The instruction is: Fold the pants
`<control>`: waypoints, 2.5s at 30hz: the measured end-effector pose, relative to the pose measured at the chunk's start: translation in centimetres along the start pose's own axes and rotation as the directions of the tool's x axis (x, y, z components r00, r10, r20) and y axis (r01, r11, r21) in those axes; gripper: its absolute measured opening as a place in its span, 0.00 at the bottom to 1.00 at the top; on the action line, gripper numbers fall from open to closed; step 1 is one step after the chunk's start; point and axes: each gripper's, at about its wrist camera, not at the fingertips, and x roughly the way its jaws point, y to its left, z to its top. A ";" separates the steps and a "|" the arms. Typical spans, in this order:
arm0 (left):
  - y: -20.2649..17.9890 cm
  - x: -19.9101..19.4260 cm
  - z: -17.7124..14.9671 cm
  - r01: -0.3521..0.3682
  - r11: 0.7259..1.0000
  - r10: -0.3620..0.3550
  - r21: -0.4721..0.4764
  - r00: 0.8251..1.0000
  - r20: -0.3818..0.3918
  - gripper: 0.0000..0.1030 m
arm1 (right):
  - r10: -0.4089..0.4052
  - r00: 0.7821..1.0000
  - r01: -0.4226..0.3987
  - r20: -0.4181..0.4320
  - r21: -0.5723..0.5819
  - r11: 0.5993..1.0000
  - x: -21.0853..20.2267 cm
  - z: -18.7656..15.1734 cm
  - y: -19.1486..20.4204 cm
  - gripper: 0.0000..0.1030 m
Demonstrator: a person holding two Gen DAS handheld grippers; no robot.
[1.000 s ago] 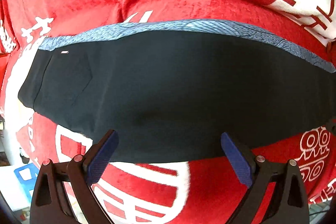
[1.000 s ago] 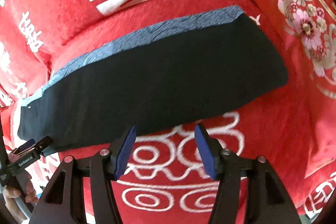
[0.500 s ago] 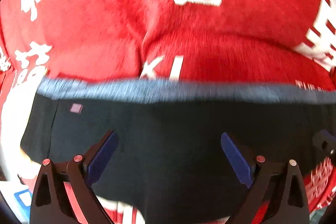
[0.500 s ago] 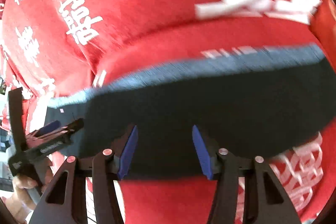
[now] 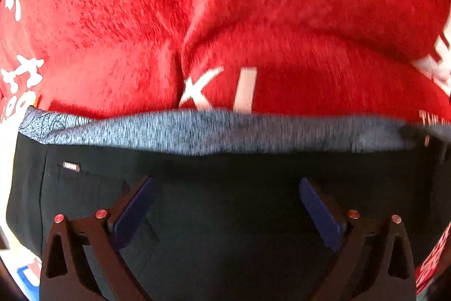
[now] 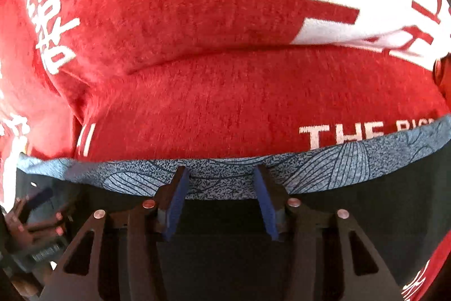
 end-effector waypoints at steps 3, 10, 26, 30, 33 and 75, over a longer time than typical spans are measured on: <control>0.4 -1.0 -1.7 -0.017 0.998 0.018 0.057 1.000 0.000 0.99 | -0.003 1.000 0.003 -0.018 -0.005 1.000 -1.3 -0.2 0.4 0.51; 5.6 -2.4 -5.5 0.078 0.992 -0.084 -0.096 0.994 -0.069 0.99 | 0.447 0.890 -0.427 -0.085 0.182 0.886 -5.8 -8.2 0.2 0.52; 10.1 -2.3 -7.5 0.106 0.984 -0.119 -0.144 0.989 -0.084 0.99 | 0.636 0.759 -0.580 -0.139 0.298 0.758 -2.1 -16.4 6.1 0.51; 11.0 -2.2 -7.5 0.114 0.981 -0.128 -0.158 0.989 -0.079 0.99 | 0.645 0.753 -0.583 -0.129 0.322 0.746 -1.8 -16.8 5.4 0.51; 10.8 -2.4 -7.7 0.108 0.982 -0.121 -0.158 0.990 -0.077 0.99 | 0.666 0.743 -0.595 -0.076 0.382 0.707 -1.2 -16.8 4.8 0.52; 3.8 -6.4 -8.9 0.037 0.998 -0.036 0.053 0.999 -0.028 1.00 | 0.219 0.970 -0.211 -0.106 0.084 0.974 -6.0 -12.8 -1.0 0.23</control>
